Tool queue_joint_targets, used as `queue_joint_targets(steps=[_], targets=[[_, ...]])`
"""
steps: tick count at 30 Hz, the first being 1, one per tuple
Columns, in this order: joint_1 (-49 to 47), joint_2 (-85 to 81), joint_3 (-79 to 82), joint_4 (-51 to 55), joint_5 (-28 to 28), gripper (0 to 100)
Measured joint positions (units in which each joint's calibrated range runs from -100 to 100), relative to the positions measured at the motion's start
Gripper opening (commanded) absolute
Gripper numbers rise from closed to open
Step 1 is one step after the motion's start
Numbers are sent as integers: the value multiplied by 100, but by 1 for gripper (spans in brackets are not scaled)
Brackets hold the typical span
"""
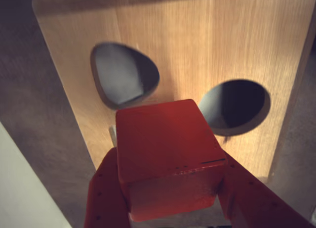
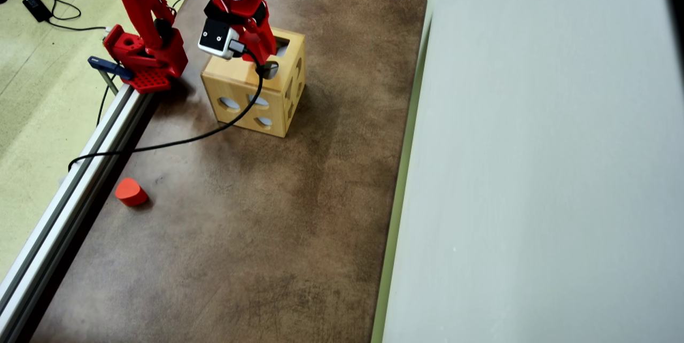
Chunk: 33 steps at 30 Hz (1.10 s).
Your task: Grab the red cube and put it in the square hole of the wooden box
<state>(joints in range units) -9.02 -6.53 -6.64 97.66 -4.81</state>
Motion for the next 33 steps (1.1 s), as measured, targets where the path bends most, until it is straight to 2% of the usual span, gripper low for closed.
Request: queue_joint_targets(steps=[33], targets=[[-137, 169, -27, -258, 0, 2]])
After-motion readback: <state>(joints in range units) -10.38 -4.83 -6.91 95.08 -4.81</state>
